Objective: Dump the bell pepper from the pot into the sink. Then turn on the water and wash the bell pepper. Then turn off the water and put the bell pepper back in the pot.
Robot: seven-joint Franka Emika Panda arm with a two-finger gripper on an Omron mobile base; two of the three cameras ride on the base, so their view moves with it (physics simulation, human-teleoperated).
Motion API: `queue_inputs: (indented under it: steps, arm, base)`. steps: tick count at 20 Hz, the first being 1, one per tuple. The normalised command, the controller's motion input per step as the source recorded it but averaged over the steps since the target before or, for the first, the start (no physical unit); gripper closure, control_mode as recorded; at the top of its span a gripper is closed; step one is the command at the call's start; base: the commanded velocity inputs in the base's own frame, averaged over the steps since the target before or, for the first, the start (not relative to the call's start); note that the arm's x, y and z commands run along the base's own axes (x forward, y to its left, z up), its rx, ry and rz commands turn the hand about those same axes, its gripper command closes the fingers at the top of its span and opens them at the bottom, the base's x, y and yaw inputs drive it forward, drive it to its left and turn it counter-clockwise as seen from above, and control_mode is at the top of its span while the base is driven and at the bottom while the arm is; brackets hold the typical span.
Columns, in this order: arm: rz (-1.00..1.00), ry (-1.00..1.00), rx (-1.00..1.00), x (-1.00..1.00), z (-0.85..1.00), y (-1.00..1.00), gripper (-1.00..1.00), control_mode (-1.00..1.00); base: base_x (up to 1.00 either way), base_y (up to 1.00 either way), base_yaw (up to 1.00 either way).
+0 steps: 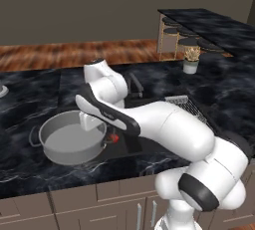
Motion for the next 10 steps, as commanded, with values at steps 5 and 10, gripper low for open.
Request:
queue_inputs:
  steps: [5, 10]
  arm:
    - [0.14, 0.10, 0.00, 0.30, -0.02, 0.48, 1.00, -1.00]
    - [0.11, 0.12, 0.00, 0.28, -0.11, 0.45, 1.00, -1.00]
  base:
    - [0.00, 0.00, 0.00]
    - [0.00, 0.00, 0.00]
